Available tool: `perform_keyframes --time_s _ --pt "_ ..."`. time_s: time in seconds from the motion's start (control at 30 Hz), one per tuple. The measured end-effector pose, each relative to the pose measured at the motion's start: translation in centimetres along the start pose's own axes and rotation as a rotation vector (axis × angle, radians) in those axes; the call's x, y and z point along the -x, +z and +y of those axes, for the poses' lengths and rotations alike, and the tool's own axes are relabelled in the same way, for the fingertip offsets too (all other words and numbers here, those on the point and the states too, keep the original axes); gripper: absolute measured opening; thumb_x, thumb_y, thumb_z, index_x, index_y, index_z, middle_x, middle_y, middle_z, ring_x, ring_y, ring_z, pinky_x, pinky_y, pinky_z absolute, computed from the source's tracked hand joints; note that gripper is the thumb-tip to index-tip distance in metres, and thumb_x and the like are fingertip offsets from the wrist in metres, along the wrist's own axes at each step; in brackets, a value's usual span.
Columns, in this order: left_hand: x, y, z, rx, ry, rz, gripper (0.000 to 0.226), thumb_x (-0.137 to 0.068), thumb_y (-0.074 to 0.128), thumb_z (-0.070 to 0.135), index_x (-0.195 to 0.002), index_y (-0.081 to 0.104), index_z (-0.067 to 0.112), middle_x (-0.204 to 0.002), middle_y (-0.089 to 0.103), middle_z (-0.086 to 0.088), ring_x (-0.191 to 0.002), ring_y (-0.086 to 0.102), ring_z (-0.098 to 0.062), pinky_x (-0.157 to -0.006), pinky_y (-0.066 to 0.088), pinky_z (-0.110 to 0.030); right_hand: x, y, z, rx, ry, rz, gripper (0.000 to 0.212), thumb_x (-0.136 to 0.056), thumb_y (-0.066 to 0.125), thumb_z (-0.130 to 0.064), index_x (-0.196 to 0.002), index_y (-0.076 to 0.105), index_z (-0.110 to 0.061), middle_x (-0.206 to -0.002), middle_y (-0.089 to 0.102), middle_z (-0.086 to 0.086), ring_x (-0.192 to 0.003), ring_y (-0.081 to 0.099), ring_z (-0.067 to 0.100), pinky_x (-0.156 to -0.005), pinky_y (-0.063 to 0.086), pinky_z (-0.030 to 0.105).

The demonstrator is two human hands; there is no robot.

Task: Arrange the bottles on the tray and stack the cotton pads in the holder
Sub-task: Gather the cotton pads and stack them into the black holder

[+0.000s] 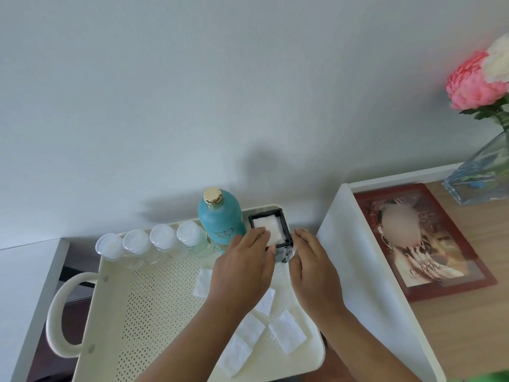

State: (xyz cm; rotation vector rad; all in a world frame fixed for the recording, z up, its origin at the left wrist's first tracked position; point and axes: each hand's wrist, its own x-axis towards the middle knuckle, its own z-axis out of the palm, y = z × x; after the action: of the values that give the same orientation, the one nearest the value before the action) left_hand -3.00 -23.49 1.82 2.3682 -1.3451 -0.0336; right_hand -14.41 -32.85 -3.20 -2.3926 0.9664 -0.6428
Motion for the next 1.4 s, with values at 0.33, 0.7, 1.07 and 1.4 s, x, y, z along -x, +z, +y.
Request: perform_keyframes --time_s 0.33,0.7,1.07,1.4 --pt "4.2 -0.9 -5.3 0.068 -0.118 0.073 0.028 -0.089 0.06 0.029 -0.116 0.066 0.022 -0.111 0.068 0.011 -0.099 0.062 -0.014 -0.059 0.058 -0.033 1.6 -1.6 -2.9 -0.096 -0.131 0.168 0.035 -0.095 0.043 -0.015 -0.124 0.059 -0.004 -0.128 0.058 0.005 -0.128 0.048 0.014 -0.104 0.04 0.026" --pt "9.9 0.3 -11.9 0.028 -0.279 -0.032 0.024 -0.086 0.07 0.024 -0.109 0.071 0.018 -0.105 0.07 0.01 -0.096 0.063 -0.019 -0.057 0.056 -0.033 4.7 3.0 -6.3 -0.103 -0.218 -0.244 0.023 -0.088 0.059 -0.011 -0.11 0.065 -0.011 -0.104 0.064 -0.002 -0.099 0.058 0.012 -0.085 0.049 0.023" --pt "13.3 2.8 -14.0 0.128 -0.331 -0.339 0.034 -0.088 0.063 0.038 -0.119 0.06 0.026 -0.113 0.057 0.013 -0.102 0.049 -0.013 -0.069 0.052 -0.03 8.6 7.5 -4.9 0.206 -0.228 -0.768 0.023 -0.087 0.051 -0.028 -0.107 0.06 -0.022 -0.105 0.054 -0.004 -0.098 0.045 0.019 -0.079 0.04 0.032" --pt "11.4 2.7 -14.3 0.331 -0.437 -0.402 0.013 -0.086 0.068 0.023 -0.093 0.059 0.019 -0.094 0.057 0.005 -0.09 0.051 -0.017 -0.077 0.05 -0.035 8.8 7.3 -5.8 0.132 -0.15 -0.772 0.002 -0.087 0.053 -0.016 -0.088 0.054 -0.017 -0.093 0.051 -0.002 -0.088 0.044 0.016 -0.067 0.04 0.027"
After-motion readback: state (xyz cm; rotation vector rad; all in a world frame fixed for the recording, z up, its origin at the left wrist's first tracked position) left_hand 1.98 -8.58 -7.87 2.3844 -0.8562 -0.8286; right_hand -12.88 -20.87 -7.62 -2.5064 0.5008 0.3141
